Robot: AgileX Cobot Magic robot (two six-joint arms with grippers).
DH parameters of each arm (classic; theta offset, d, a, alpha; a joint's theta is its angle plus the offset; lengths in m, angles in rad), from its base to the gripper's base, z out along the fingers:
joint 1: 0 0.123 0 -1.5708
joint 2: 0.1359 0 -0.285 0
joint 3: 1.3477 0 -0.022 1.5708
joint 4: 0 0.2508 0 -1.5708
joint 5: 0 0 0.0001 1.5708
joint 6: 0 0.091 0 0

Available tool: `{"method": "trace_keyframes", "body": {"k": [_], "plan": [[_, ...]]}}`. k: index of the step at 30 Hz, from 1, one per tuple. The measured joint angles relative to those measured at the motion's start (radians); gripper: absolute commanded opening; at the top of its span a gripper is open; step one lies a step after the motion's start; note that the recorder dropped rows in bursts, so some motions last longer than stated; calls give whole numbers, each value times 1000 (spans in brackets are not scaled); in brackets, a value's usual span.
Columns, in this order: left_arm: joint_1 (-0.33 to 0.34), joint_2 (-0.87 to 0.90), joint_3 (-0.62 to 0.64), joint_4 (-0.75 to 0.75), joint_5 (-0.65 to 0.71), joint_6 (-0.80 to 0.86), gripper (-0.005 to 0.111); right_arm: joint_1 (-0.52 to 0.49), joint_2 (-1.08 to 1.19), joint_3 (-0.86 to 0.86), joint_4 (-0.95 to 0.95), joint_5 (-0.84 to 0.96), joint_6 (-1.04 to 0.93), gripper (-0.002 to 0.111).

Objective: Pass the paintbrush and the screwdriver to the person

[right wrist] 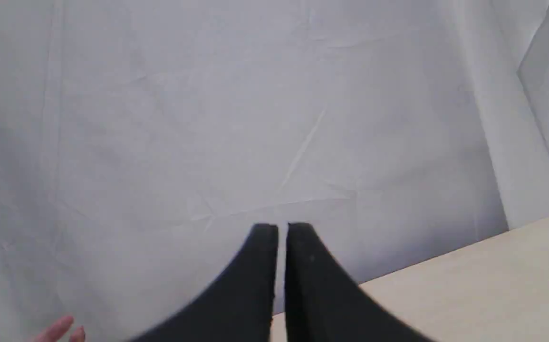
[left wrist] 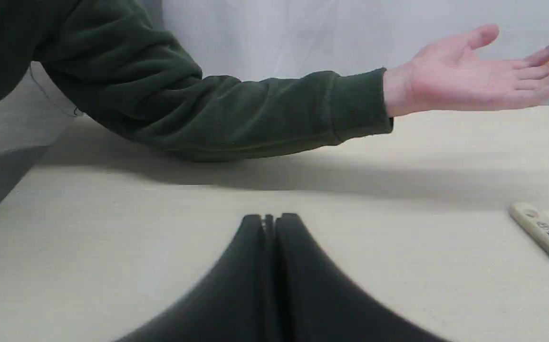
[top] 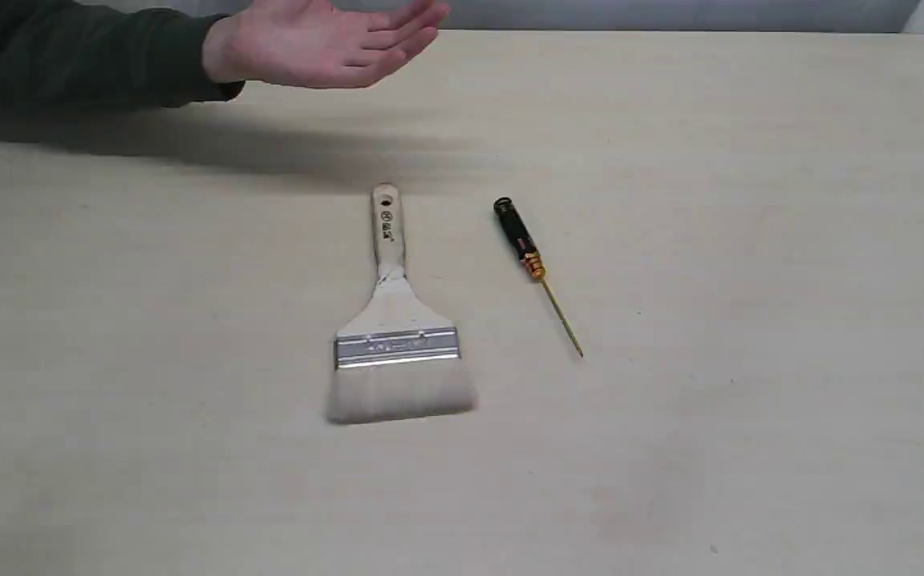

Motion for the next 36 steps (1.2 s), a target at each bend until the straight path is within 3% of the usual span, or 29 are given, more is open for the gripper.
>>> {"method": "trace_keyframes", "body": {"k": [6,12,18,22,25,36], "plan": [[0,0,0,0,0,0,0,0,23,-159,-15,80,12,4],[0,0,0,0,0,0,0,0,217,-392,-13,220,-53,4],[0,0,0,0,0,0,0,0,485,-592,207,394,-350,4],[0,0,0,0,0,0,0,0,679,-709,528,526,-700,4],[0,0,0,0,0,0,0,0,797,-779,664,616,-857,4],[0,0,0,0,0,0,0,35,1154,-934,707,657,-970,4]]}}
